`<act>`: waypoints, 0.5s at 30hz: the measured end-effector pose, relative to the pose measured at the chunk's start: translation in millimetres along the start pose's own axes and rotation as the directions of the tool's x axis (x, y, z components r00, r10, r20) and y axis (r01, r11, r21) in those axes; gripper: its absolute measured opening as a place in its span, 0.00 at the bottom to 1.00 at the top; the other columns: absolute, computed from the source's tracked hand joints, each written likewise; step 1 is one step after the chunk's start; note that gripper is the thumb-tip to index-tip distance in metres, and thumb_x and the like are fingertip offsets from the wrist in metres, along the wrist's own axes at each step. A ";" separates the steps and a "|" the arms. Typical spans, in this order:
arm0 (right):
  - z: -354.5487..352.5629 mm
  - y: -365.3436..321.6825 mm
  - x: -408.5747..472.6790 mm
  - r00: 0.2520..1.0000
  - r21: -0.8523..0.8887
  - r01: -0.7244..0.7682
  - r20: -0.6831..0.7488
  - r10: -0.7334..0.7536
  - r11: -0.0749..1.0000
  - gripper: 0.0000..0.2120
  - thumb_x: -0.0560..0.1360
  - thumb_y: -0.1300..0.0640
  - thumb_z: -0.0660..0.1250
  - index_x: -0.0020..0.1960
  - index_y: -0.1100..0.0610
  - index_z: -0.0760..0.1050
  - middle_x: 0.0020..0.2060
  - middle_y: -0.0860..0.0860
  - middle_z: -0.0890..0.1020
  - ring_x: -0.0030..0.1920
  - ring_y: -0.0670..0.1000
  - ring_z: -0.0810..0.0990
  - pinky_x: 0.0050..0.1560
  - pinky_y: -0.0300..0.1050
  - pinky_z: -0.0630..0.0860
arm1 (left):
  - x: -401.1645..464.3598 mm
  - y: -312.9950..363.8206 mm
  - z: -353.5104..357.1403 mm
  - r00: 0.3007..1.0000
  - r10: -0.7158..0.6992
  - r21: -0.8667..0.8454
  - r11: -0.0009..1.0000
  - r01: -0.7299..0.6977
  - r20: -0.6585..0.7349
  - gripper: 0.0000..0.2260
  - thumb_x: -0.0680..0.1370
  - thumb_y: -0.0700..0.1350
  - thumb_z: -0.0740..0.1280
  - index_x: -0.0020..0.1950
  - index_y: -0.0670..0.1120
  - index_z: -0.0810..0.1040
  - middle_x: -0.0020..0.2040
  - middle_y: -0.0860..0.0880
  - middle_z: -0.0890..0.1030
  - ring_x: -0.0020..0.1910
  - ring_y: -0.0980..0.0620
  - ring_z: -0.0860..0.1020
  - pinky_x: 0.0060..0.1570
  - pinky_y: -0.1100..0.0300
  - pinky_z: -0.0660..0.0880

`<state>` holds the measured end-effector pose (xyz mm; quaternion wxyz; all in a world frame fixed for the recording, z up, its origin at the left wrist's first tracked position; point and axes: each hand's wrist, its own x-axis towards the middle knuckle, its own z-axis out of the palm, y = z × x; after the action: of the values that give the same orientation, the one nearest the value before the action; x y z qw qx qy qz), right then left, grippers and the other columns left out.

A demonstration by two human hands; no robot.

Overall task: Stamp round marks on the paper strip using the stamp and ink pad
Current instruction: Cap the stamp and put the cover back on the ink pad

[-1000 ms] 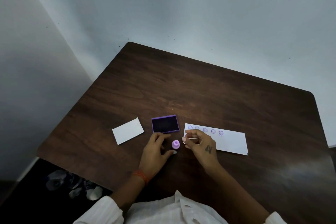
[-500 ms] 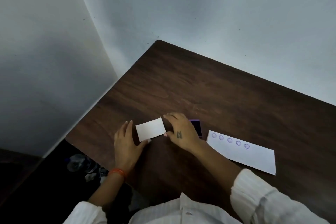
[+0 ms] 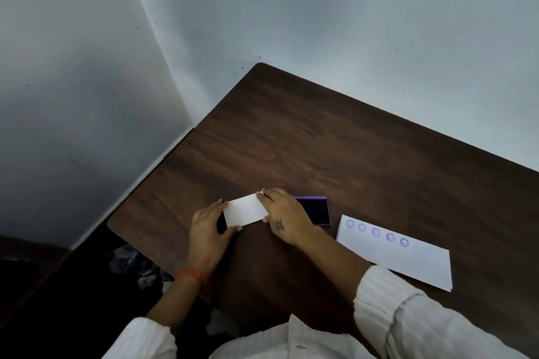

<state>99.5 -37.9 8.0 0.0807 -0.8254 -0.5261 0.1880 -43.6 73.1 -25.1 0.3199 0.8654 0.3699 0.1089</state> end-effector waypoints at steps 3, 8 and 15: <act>0.0 3.4 -3.1 1.000 0.074 -0.015 -0.023 0.016 0.997 0.28 0.76 0.63 0.62 0.72 0.61 0.54 0.72 0.59 0.62 0.72 0.57 0.58 0.72 0.49 0.58 | 2.0 5.6 -0.9 1.000 0.019 -0.070 0.997 -0.019 0.011 0.26 0.67 0.43 0.76 0.63 0.44 0.74 0.67 0.42 0.73 0.62 0.43 0.73 0.62 0.48 0.72; -5.8 12.4 -11.3 0.981 0.359 -0.086 -0.134 0.143 0.929 0.28 0.74 0.64 0.64 0.71 0.58 0.60 0.72 0.56 0.64 0.72 0.55 0.62 0.71 0.43 0.57 | 5.8 27.5 -3.0 0.995 0.102 -0.143 0.984 -0.101 -0.005 0.24 0.67 0.38 0.75 0.61 0.41 0.75 0.67 0.41 0.71 0.55 0.46 0.78 0.52 0.61 0.75; -23.0 38.8 -40.9 0.847 0.638 -0.127 -0.328 0.418 0.759 0.28 0.66 0.68 0.71 0.64 0.60 0.71 0.64 0.58 0.75 0.60 0.54 0.77 0.58 0.38 0.73 | 13.1 72.4 2.8 0.979 0.202 -0.239 0.949 -0.203 -0.030 0.24 0.66 0.37 0.76 0.61 0.44 0.76 0.66 0.43 0.73 0.56 0.48 0.77 0.51 0.59 0.77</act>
<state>125.7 -90.0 25.5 0.4258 -0.8472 -0.2769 0.1559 8.2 43.3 18.0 0.4087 0.8533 0.2639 0.1875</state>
